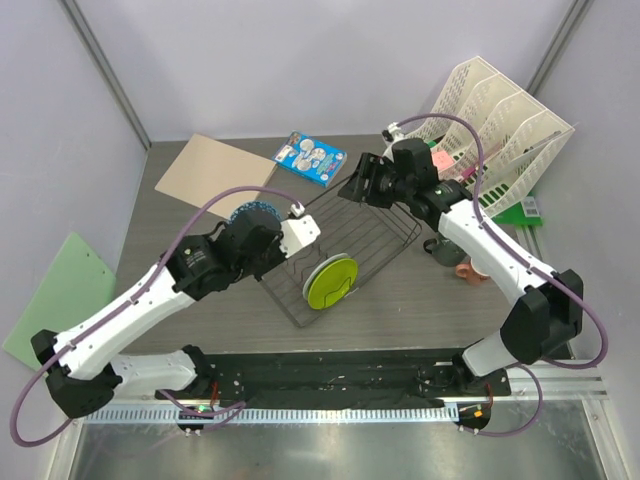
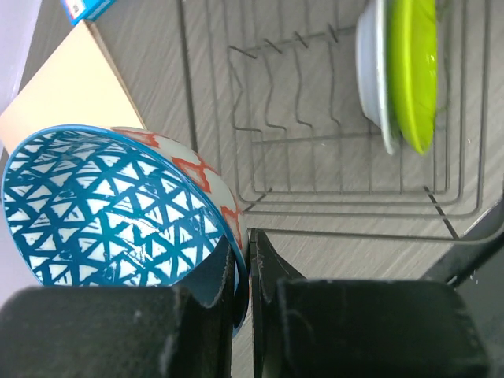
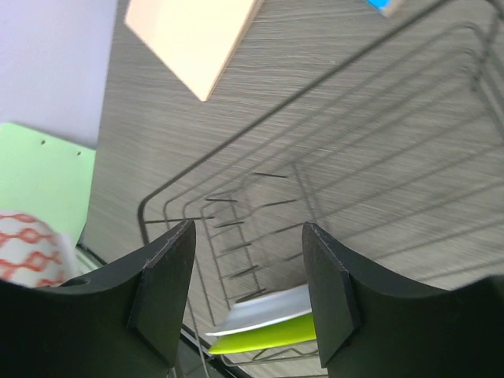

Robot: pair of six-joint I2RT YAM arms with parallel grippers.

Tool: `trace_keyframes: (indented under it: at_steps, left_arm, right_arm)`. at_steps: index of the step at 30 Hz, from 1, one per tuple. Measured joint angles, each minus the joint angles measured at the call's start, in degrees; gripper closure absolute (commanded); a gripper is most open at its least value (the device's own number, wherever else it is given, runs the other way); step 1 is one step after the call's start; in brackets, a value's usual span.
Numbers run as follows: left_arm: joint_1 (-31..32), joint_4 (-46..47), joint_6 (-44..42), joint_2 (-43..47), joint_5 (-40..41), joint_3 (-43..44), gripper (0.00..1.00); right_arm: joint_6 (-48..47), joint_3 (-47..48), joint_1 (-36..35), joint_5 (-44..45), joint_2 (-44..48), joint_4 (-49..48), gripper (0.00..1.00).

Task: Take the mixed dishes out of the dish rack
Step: Place the bowl at the center of the board.

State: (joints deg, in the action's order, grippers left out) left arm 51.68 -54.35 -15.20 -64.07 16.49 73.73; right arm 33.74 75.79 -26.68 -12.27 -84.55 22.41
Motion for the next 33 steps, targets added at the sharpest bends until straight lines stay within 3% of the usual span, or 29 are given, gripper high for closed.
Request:
trace_keyframes:
  at_steps: [4,7,10,14,16,23,33]
  left_arm:
    - [1.66,-0.04,0.15,-1.46,3.72,-0.02,1.0]
    - [-1.16,-0.85,4.42,-5.2,9.4,2.84,1.0]
    - [-7.5,-1.75,10.54,-11.02,11.37,9.64,1.0]
    - [-22.23,-4.24,24.04,-20.79,8.55,22.6,1.0]
    - [-27.98,-4.26,29.27,-24.22,6.86,25.16,1.0]
    - [-45.13,-0.72,48.06,-32.02,1.51,13.68,1.0]
    - [-47.34,0.79,57.05,-46.07,4.72,16.94,1.0]
  right_arm:
    - [-0.87,2.49,-1.86,-1.03,-0.98,0.0,0.38]
    - [-0.85,2.1,-2.51,-1.68,-0.98,-0.22,0.38]
    - [-0.31,0.24,-2.51,-2.01,-0.79,-1.79,0.38]
    - [1.14,-4.7,-2.45,-2.21,0.39,-4.61,0.38]
    - [1.81,-6.75,-2.47,-2.23,1.44,-5.53,0.38]
    - [3.19,-13.27,-2.47,-2.27,7.39,-9.01,0.38]
    - [4.17,-20.11,-2.47,-3.13,9.16,-12.9,0.38]
